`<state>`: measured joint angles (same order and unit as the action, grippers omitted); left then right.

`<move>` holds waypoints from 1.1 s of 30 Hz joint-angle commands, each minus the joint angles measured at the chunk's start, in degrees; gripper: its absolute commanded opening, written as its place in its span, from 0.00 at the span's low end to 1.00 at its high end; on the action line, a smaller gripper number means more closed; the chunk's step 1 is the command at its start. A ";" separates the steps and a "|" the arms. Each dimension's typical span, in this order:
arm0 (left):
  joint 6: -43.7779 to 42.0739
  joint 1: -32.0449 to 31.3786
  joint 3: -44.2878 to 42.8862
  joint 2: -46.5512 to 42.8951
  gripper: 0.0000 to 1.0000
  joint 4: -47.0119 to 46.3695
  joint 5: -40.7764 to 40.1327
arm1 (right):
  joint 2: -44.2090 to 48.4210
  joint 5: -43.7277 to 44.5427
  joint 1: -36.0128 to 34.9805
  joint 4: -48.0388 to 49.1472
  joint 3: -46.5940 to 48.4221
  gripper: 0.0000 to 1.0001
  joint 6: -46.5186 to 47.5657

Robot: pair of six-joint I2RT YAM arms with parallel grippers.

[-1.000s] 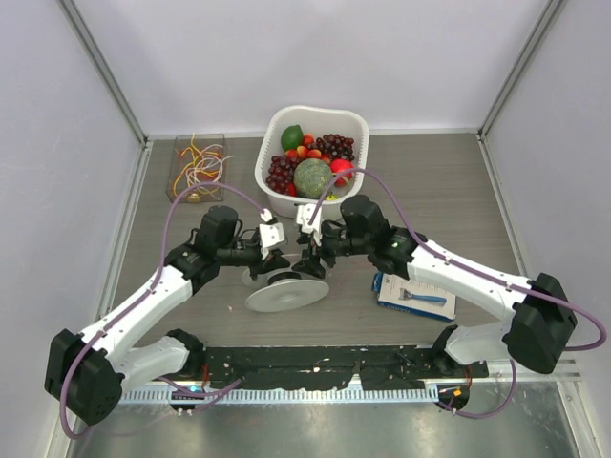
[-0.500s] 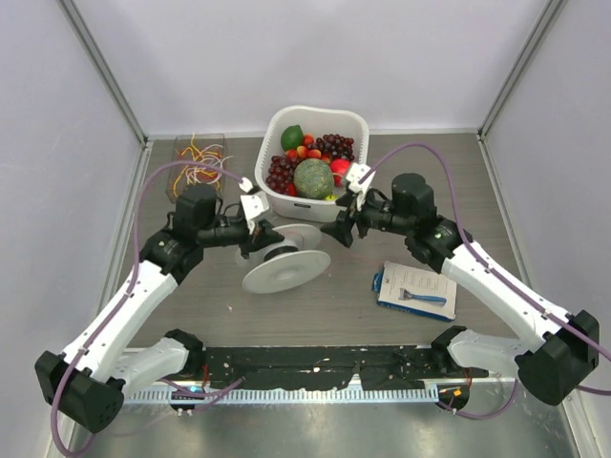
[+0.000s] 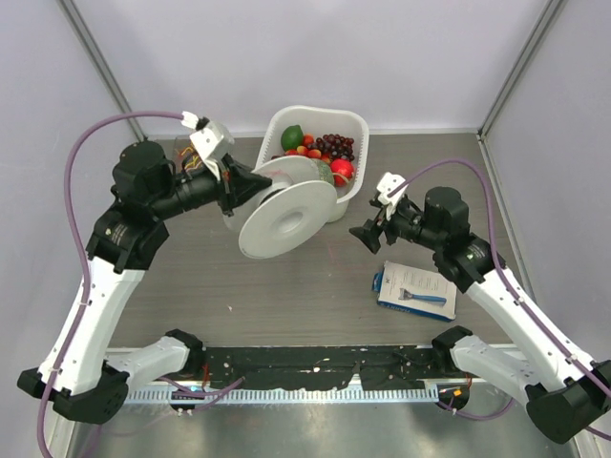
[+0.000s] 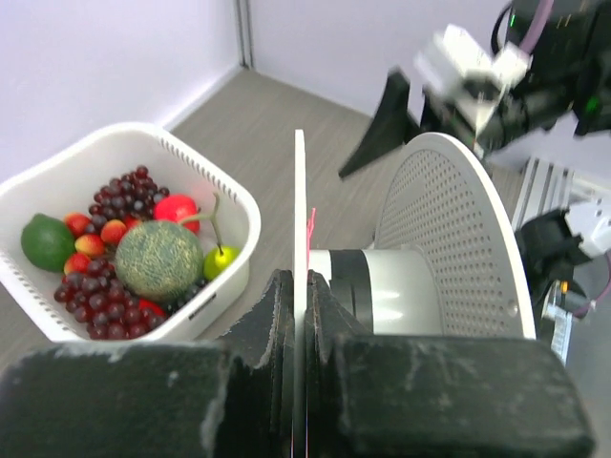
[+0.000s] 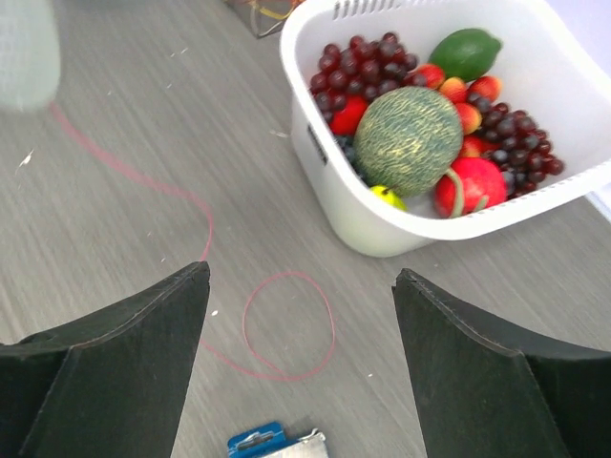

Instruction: Wrap the cables

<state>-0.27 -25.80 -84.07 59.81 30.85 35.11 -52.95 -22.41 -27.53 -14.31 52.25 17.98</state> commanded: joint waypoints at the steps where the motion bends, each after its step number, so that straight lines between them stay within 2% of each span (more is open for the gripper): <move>1: 8.26 0.58 -7.23 1.71 0.00 -1.67 -0.66 | 0.66 -6.06 0.11 -0.04 -2.94 0.83 2.42; 7: 12.40 1.10 -11.64 3.12 0.00 -2.55 -0.75 | -3.29 -14.40 -0.24 9.62 -4.69 0.83 -5.30; 10: 14.94 1.28 -13.04 3.73 0.00 -3.51 -1.36 | -4.53 -15.12 -2.69 16.48 -6.63 0.83 -10.23; 14: 18.81 1.89 -13.84 4.26 0.00 -5.88 -3.47 | -5.06 -12.93 -7.43 24.91 -11.28 0.83 -14.97; 18: 23.02 2.33 -13.66 4.26 0.00 -7.64 -5.31 | -4.62 -7.48 -10.87 28.97 -14.72 0.83 -17.89; 23: 30.58 4.26 -11.91 4.08 0.00 -11.86 -6.63 | -6.72 0.51 -11.85 35.30 -18.67 0.82 -19.91; 26: 33.66 5.06 -11.12 4.00 0.00 -13.53 -7.86 | -9.88 0.53 -11.85 37.76 -17.80 0.78 -22.01; 28: 34.81 5.41 -10.68 3.91 0.00 -13.71 -9.00 | -12.08 0.09 -12.20 39.78 -17.10 0.74 -23.60; 30: 35.34 5.67 -9.97 3.47 0.00 -13.71 -10.67 | -13.75 0.35 -12.99 41.37 -16.66 0.62 -23.69; 31: 35.52 5.85 -9.71 3.38 0.00 -13.45 -11.72 | -13.85 0.53 -13.42 41.64 -16.57 0.49 -23.26; 32: 35.95 6.02 -9.62 3.21 0.00 -12.49 -13.39 | -13.67 0.36 -13.60 41.12 -16.13 0.40 -22.99; 33: 36.39 6.03 -9.62 3.21 0.00 -11.79 -15.14 | -13.32 0.18 -14.13 38.76 -15.60 0.22 -21.42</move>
<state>31.79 -20.45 -93.69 64.69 23.59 25.91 -67.09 -23.16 -40.10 20.64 33.76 -3.99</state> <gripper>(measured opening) 0.054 0.445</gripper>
